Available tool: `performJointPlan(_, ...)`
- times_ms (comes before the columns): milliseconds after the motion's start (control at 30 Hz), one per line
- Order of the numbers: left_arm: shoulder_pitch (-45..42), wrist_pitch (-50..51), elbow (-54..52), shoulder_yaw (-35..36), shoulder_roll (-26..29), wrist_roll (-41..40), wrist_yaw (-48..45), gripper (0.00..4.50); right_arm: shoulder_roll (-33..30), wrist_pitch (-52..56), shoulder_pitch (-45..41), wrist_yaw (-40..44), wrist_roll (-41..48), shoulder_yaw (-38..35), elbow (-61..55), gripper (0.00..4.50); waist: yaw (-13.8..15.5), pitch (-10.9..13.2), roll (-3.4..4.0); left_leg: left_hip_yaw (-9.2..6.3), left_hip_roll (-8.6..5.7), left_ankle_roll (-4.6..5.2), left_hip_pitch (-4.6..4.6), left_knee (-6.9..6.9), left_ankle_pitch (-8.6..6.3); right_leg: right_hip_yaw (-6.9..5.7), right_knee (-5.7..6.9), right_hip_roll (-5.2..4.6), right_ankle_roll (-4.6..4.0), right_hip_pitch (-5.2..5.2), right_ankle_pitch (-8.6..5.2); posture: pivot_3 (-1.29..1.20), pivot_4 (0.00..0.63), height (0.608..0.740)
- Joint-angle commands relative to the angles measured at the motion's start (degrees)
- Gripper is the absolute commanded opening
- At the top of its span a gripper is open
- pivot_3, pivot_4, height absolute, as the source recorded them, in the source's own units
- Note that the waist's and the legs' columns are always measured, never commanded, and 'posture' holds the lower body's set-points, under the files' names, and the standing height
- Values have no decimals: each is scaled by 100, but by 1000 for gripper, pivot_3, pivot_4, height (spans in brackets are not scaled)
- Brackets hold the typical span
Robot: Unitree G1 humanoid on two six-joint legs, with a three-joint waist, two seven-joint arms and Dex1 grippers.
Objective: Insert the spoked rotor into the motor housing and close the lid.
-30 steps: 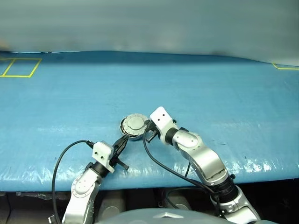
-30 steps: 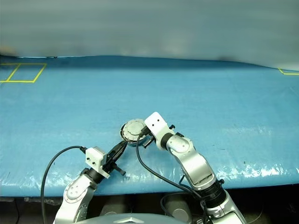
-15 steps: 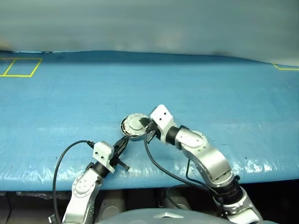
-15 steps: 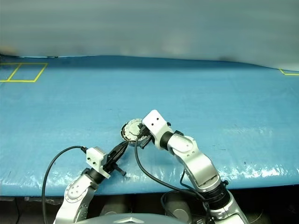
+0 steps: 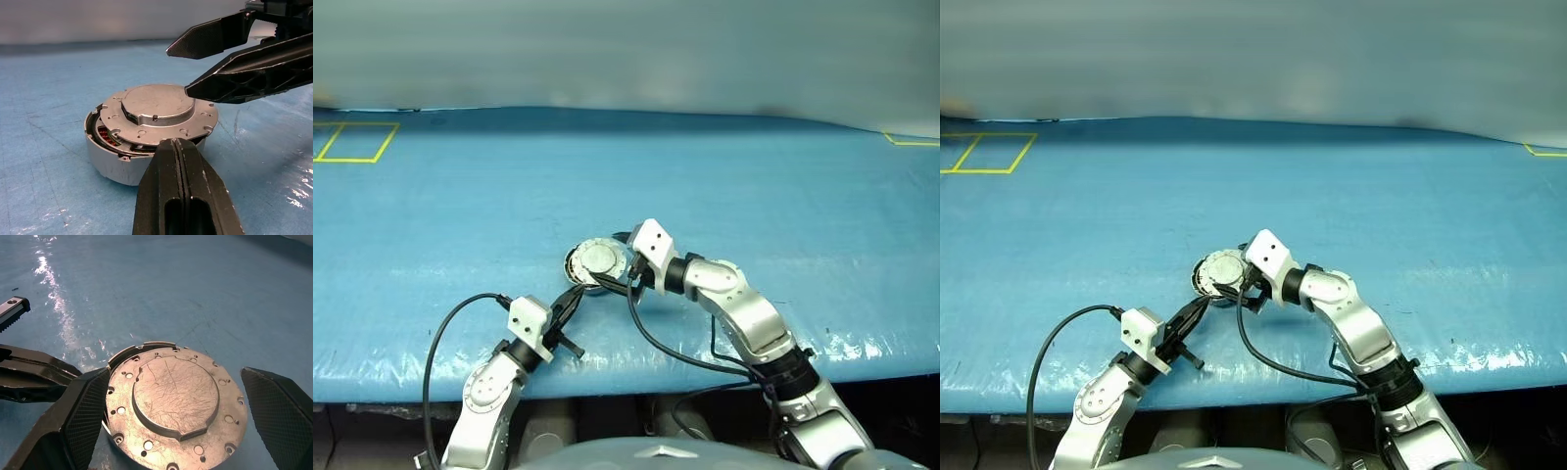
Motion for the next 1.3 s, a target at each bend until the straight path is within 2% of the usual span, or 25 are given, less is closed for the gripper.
performJointPlan(33, 44, -76, -225, -24, -7, -32, 79, 0, 55, -398, -299, 110, -218, 128, 329, 4460, 2, 0, 0, 0, 0, 0, 0, -1, 0, 0, 0, 0, 0, 0, 0, 0, 150, 740)
performJointPlan(433, 207, -218, -215, -30, -43, -34, 246, 0, 146, -464, -500, 441, -479, 342, 828, 4460, 5, 0, 1, 0, 2, 0, 1, -1, 0, 1, 0, -3, -1, 0, 0, 0, 150, 740)
performJointPlan(833, 222, -311, -130, -76, -67, -70, 233, 0, 309, -166, -549, 189, -574, 229, 1001, 4460, 4, 0, 2, 0, 3, 0, 1, -1, 0, 1, 0, -3, -2, 0, 0, 0, 150, 740)
performJointPlan(900, 220, -313, -121, -78, -66, -77, 223, 0, 307, -151, -534, 175, -593, 233, 985, 4077, 4, 0, 2, 0, 2, 0, 1, -1, 0, 1, 0, -4, -2, 0, 0, 0, 150, 740)
performJointPlan(1033, 209, -312, -101, -76, -65, -92, 208, 0, 309, -100, -512, 181, -559, 204, 910, 3025, 4, 0, 2, 0, 2, 0, 2, -1, 0, 1, 1, -4, -2, 0, 0, 0, 150, 740)
performJointPlan(1300, 193, -310, -96, -81, -70, -109, 194, 0, 328, 308, -490, 137, -491, 199, 437, 3027, 6, 1, 2, 0, 3, 0, 0, -2, 0, 1, 0, -5, -2, -1, -1, 0, 150, 740)
